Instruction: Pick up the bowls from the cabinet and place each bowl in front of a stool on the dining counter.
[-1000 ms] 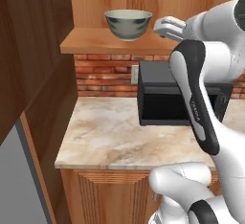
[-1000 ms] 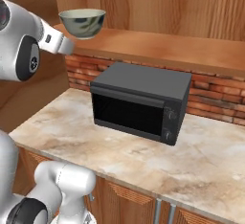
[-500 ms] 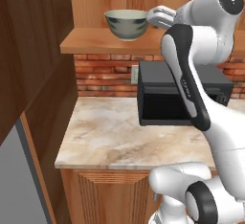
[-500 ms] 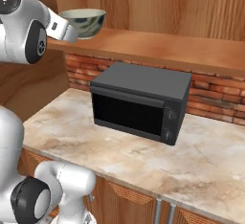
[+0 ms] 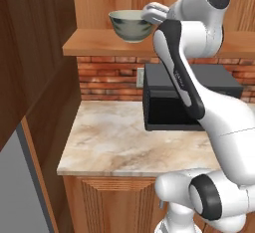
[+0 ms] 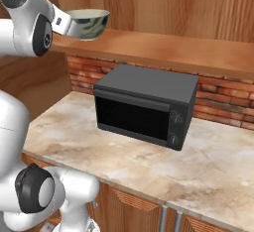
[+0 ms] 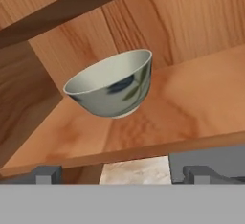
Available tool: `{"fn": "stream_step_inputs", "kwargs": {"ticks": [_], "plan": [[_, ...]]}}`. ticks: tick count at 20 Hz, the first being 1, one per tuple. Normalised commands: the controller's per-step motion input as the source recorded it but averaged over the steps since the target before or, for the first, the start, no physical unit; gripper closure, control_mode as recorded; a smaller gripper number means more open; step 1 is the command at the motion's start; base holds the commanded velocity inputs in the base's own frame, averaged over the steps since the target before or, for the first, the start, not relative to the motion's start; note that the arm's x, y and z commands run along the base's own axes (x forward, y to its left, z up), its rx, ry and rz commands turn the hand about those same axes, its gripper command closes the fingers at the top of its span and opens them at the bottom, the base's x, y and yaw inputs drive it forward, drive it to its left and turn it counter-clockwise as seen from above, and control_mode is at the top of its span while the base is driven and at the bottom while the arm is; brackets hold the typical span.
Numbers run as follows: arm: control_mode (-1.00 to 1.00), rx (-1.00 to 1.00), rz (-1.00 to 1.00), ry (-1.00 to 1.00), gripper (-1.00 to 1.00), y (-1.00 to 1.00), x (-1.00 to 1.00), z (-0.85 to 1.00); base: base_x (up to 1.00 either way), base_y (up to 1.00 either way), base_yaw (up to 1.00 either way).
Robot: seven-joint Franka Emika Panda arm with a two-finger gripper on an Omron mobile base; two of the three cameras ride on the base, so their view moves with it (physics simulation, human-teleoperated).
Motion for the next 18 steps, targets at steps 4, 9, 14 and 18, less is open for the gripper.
{"fn": "stream_step_inputs", "kwargs": {"ticks": [4,9,14,18], "plan": [[-1.00,0.00,0.00,0.02,-1.00,0.03,0.39,0.00,0.00,0.00,0.00],[-1.00,0.00,0.00,0.11,-1.00,0.00,0.36,0.00,0.00,0.00,0.00],[-1.00,0.00,0.00,0.10,-1.00,0.01,0.38,0.04,0.00,0.00,0.00],[-1.00,0.00,0.00,0.01,-1.00,0.06,0.34,0.12,0.00,0.00,0.00]]}}
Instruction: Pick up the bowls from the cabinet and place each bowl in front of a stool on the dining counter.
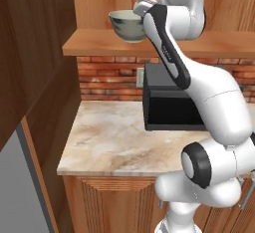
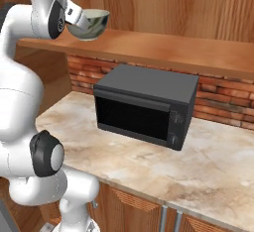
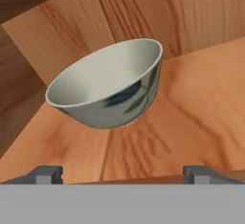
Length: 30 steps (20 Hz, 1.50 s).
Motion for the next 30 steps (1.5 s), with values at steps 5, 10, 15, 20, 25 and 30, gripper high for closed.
{"fn": "stream_step_inputs", "kwargs": {"ticks": [5,10,15,20,25,30], "plan": [[-1.00,0.00,0.00,0.00,-1.00,0.09,0.34,0.00,0.00,0.00,0.00],[-1.00,0.00,0.00,0.00,-1.00,0.07,0.35,0.00,0.00,0.00,0.00],[-1.00,0.00,0.00,0.02,-1.00,0.04,0.41,0.00,0.00,0.00,0.00],[-1.00,0.00,0.00,0.04,-1.00,0.00,0.29,-0.02,0.00,0.00,0.00],[-1.00,0.00,0.00,0.03,-1.00,0.00,0.28,-0.01,0.00,0.00,0.00],[-1.00,0.00,-0.01,0.01,-1.00,0.02,0.16,-0.15,0.00,0.00,0.00]]}}
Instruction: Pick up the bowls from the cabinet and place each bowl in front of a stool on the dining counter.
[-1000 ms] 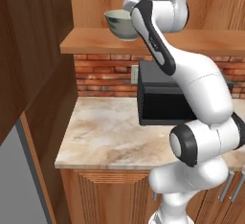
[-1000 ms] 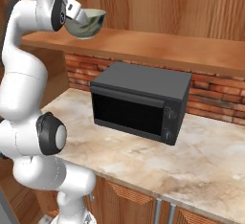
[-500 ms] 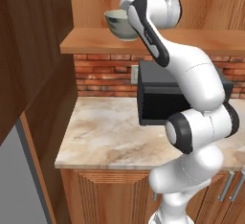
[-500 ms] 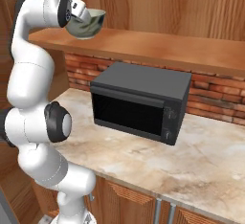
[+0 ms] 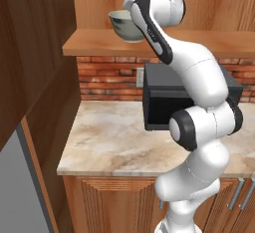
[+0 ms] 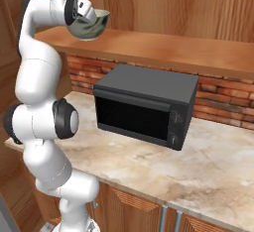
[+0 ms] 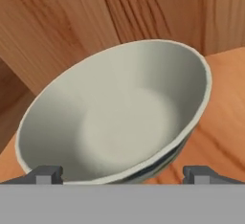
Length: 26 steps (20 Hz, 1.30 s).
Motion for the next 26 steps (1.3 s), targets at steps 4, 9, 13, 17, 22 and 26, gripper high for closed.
{"fn": "stream_step_inputs", "kwargs": {"ticks": [4,9,13,17,22,26], "plan": [[-1.00,-0.01,-0.02,0.00,-1.00,0.04,0.21,-0.17,0.00,0.00,0.00],[-1.00,0.00,-0.04,0.00,-1.00,0.00,0.36,-0.03,0.00,0.00,0.00],[-1.00,0.00,-0.07,0.00,-1.00,0.00,0.36,0.00,0.00,0.00,0.00],[-1.00,0.00,-0.10,0.04,-1.00,0.01,0.14,0.00,0.00,0.00,0.00],[-1.00,0.00,-0.10,0.11,-1.00,0.01,0.00,-0.12,0.00,0.00,0.00],[-1.00,0.00,-0.08,0.13,1.00,0.01,0.00,-0.40,0.00,0.00,0.00]]}}
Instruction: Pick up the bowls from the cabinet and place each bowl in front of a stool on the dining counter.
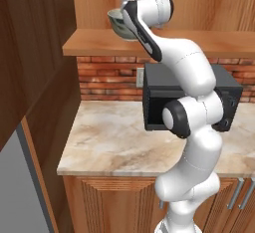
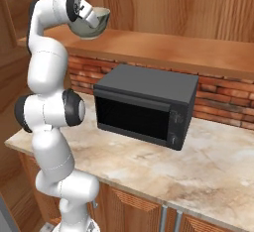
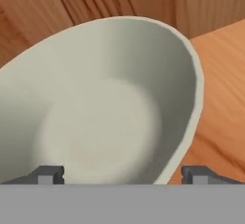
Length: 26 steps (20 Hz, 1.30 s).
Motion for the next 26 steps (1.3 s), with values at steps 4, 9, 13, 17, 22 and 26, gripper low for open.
{"fn": "stream_step_inputs", "kwargs": {"ticks": [4,9,13,17,22,26], "plan": [[-1.00,0.00,-0.07,0.05,1.00,0.05,0.02,-0.37,0.00,0.00,0.00],[-1.00,0.00,0.00,0.00,1.00,0.00,0.00,0.00,0.00,0.00,0.00],[-1.00,0.00,0.00,-0.04,1.00,0.00,-0.37,-0.16,0.00,0.00,0.00],[-1.00,0.00,-0.02,-0.06,1.00,-0.11,-1.00,-0.09,0.00,0.00,0.00],[-1.00,0.00,0.00,0.00,1.00,-0.16,-1.00,-0.01,0.00,0.00,0.00],[-1.00,0.00,0.00,-0.07,1.00,-0.32,-1.00,0.00,0.00,0.00,0.00]]}}
